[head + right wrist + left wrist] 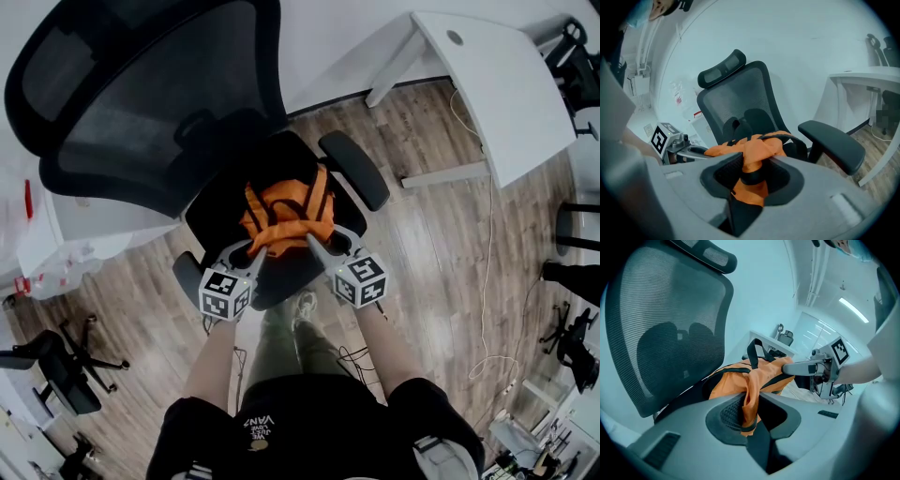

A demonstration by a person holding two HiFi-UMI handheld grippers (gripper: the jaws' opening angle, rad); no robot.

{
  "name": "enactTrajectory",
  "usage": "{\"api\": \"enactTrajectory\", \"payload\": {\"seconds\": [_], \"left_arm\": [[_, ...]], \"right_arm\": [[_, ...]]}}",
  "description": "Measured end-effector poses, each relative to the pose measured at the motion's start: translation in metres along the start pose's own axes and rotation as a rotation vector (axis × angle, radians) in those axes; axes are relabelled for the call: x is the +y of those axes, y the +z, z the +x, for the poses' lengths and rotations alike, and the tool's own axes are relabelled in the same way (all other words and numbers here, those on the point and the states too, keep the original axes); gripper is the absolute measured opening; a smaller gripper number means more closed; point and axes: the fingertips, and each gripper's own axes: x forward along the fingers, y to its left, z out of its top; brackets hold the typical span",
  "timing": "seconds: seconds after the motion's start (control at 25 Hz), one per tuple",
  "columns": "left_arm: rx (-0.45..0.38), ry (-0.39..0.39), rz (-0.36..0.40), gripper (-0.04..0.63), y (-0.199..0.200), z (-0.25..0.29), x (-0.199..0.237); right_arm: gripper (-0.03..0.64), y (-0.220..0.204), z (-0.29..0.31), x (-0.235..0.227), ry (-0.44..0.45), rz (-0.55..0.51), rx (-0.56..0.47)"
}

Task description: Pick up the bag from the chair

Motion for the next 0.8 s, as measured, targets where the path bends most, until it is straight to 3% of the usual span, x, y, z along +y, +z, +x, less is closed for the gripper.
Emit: {"api": "enactTrajectory", "payload": {"seconds": [0.8], "left_arm": [[-0.013,0.014,0.051,0.055,0.013,-0.012,-0.010]], "right_arm": [[0.083,0.007,-0.009,0.013,-0.009,-0.027,-0.012]]}}
